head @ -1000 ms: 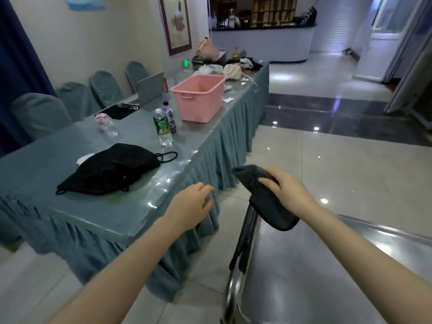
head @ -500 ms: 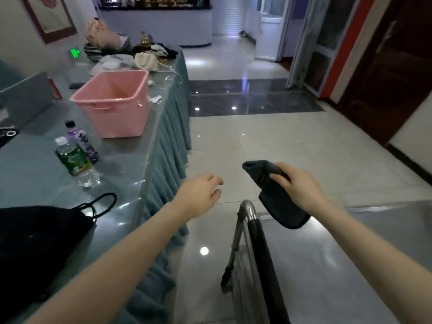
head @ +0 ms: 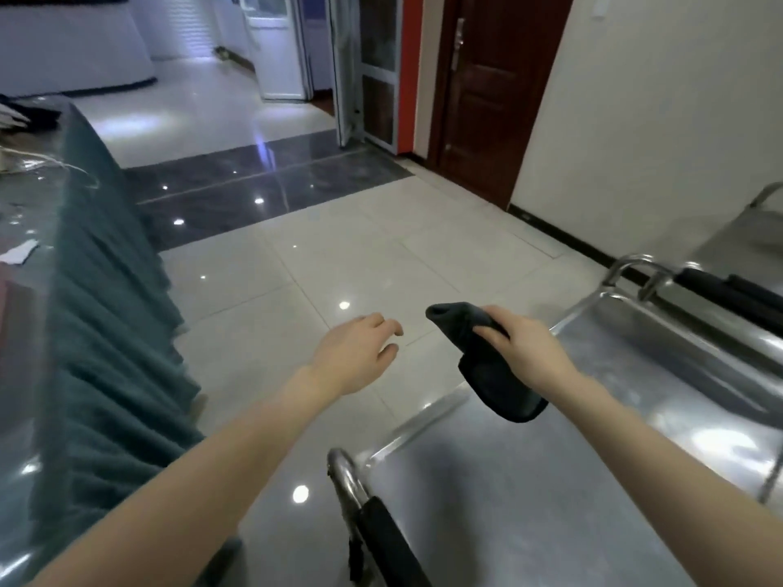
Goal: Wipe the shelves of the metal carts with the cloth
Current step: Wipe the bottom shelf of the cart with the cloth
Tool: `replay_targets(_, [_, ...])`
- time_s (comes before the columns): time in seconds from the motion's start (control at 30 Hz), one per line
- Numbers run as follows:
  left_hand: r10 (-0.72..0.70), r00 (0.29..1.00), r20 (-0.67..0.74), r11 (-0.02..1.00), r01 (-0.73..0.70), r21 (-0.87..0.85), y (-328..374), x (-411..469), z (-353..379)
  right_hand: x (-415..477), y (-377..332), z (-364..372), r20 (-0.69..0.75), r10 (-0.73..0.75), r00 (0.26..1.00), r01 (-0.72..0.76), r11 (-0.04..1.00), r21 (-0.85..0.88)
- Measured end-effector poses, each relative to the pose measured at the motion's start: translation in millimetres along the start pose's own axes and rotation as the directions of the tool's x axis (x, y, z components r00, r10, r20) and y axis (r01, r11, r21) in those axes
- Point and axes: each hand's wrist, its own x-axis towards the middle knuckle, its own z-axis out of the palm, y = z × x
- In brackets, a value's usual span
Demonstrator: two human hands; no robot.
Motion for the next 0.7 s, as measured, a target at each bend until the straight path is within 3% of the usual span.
replay_targets(0.3, [0.283,0.949,0.139,0.959,-0.280,-0.041,-38,159,24,84,43,10,-0.095,0.274,0.957,-0.272,0.962,0.026])
replay_targets(0.5, [0.510,0.839,0.190,0.860,-0.502,-0.092,-83,273,39,138,52,28,-0.246,0.503,0.828,-0.488,0.864,0.123])
replay_targets(0.7, [0.665,0.708,0.239,0.746,-0.645,-0.165,-90,360,61,163,57,37,-0.279,0.665,0.693,-0.636,0.746,0.197])
